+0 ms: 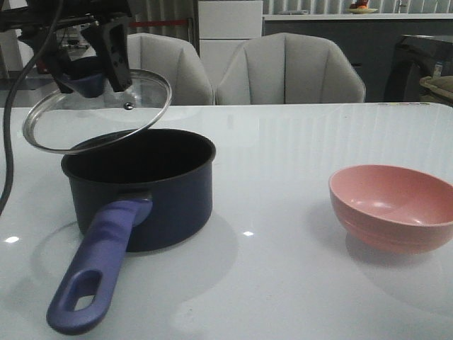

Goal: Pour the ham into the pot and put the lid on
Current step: 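Lift the glass lid and carry it over the saucepan, then lower the glass lid onto the saucepan rim with the left gripper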

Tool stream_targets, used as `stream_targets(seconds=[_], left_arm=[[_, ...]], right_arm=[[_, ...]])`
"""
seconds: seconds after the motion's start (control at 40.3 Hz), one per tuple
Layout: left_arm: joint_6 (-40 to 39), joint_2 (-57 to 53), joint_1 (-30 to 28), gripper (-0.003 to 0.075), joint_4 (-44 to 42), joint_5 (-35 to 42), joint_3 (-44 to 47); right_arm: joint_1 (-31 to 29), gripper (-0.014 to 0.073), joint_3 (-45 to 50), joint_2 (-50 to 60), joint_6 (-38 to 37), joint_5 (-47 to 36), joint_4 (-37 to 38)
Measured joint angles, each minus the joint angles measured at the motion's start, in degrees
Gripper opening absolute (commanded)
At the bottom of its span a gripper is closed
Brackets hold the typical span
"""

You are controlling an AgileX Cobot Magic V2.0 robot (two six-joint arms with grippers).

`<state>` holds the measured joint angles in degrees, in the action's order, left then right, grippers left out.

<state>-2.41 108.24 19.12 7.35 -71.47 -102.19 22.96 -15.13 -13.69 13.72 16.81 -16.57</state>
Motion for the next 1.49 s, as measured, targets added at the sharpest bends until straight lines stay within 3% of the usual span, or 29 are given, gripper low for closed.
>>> stream_targets(seconds=[0.72,1.489], left_arm=[[0.17,2.24,6.08,0.0115,0.81,0.0,0.0],[0.23,2.47,6.2,0.0116,-0.2,0.0,-0.09]], right_arm=[[0.0,0.0141,0.0,0.0,0.0,0.0,0.0],[0.0,0.0141,0.0,0.0,0.08,0.0,0.0]])
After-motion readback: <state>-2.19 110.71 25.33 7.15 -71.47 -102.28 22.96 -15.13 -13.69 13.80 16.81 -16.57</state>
